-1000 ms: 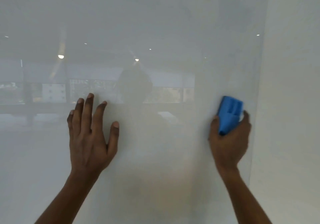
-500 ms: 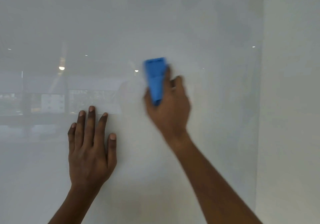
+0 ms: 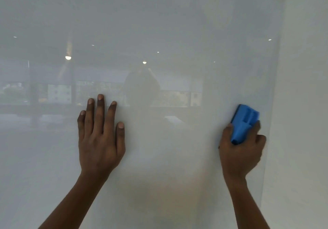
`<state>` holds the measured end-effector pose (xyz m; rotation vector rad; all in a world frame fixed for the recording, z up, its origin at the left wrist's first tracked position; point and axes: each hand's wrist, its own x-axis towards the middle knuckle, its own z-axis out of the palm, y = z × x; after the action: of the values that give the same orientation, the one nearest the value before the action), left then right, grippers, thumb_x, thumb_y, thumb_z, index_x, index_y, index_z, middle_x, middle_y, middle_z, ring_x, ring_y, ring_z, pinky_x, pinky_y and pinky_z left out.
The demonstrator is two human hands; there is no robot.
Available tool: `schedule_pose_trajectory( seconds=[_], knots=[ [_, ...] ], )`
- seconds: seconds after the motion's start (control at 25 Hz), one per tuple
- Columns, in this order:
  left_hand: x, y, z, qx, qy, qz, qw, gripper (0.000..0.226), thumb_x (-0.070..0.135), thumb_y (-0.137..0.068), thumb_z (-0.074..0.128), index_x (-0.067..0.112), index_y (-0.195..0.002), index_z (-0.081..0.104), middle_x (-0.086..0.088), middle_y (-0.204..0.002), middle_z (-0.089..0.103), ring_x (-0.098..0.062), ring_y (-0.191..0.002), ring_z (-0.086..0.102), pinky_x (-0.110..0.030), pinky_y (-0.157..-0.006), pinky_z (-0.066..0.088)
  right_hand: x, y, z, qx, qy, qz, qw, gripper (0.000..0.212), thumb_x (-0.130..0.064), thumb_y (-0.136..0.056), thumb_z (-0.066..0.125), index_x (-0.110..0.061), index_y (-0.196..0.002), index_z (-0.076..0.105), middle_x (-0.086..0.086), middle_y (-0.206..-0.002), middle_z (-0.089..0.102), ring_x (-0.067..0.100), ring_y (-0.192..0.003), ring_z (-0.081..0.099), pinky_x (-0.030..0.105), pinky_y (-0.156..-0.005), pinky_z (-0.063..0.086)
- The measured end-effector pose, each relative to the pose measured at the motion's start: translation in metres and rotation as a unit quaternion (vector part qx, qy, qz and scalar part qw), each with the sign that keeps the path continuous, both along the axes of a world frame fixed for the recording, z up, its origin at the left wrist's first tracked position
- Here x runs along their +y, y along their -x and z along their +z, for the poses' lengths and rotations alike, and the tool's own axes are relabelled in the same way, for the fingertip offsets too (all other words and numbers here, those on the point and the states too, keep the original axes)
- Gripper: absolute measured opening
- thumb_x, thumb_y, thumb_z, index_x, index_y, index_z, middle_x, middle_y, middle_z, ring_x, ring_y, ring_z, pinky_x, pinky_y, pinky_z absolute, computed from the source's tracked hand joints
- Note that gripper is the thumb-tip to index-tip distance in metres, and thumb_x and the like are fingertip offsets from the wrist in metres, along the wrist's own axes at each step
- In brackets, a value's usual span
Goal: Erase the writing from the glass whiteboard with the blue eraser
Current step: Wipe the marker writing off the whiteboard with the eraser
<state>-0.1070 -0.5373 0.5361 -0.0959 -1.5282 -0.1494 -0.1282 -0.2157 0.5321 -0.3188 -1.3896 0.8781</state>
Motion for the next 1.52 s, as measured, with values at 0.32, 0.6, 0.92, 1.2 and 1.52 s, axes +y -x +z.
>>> schedule_pose_trajectory(
  seconds=[0.32, 0.6, 0.92, 1.2, 1.52],
  knots=[
    [-0.004, -0.002, 0.000, -0.015, 0.000, -0.011, 1.000, 0.056, 0.033, -0.114, 0.036, 0.006, -0.163, 0.042, -0.019, -0.174, 0.030, -0.038, -0.164, 0.023, -0.054, -0.133, 0.020, -0.137, -0.028, -0.078, 0.027, -0.376, 0.046, 0.925, 0.073, -0.047, -0.095, 0.062, -0.002, -0.151, 0.046, 0.013, -0.094, 0.058, 0.032, -0.071, 0.057, 0.037, -0.060, 0.050],
    [-0.004, -0.003, 0.000, -0.003, 0.001, -0.004, 1.000, 0.054, 0.030, -0.113, 0.043, 0.004, -0.161, 0.046, -0.021, -0.173, 0.031, -0.040, -0.162, 0.026, -0.049, -0.132, 0.016, -0.033, -0.009, -0.130, -0.038, -0.316, -0.023, 0.948, 0.073, -0.050, -0.093, 0.061, -0.001, -0.146, 0.052, 0.017, -0.093, 0.060, 0.036, -0.068, 0.059, 0.039, -0.055, 0.050],
    [0.000, -0.004, 0.000, -0.015, -0.010, -0.004, 1.000, 0.054, 0.030, -0.113, 0.046, 0.003, -0.160, 0.045, -0.022, -0.173, 0.029, -0.042, -0.163, 0.023, -0.053, -0.133, 0.016, -0.017, -0.004, -0.142, -0.121, 0.021, 0.011, 0.992, 0.078, -0.049, -0.101, 0.051, 0.003, -0.157, 0.035, 0.024, -0.106, 0.049, 0.045, -0.076, 0.061, 0.046, -0.056, 0.054],
    [-0.001, -0.027, 0.003, -0.075, 0.002, -0.052, 0.996, 0.056, 0.034, -0.110, 0.049, 0.002, -0.156, 0.048, -0.023, -0.171, 0.034, -0.042, -0.162, 0.026, -0.056, -0.130, 0.022, -0.114, -0.059, -0.193, -0.095, -0.518, 0.137, 0.839, 0.074, -0.053, -0.100, 0.059, -0.014, -0.158, 0.034, 0.003, -0.115, 0.062, 0.019, -0.090, 0.059, 0.033, -0.074, 0.055],
    [0.037, -0.103, -0.085, -0.175, -0.031, -0.234, 0.956, 0.028, 0.033, -0.103, 0.061, 0.013, -0.116, 0.076, 0.003, -0.104, 0.072, -0.017, -0.094, 0.068, -0.030, -0.085, 0.055, -0.062, -0.091, -0.165, -0.084, -0.348, 0.192, 0.914, 0.063, -0.054, -0.094, 0.068, -0.016, -0.141, 0.052, -0.002, -0.123, 0.065, 0.013, -0.092, 0.056, 0.034, -0.075, 0.055]
  ],
)
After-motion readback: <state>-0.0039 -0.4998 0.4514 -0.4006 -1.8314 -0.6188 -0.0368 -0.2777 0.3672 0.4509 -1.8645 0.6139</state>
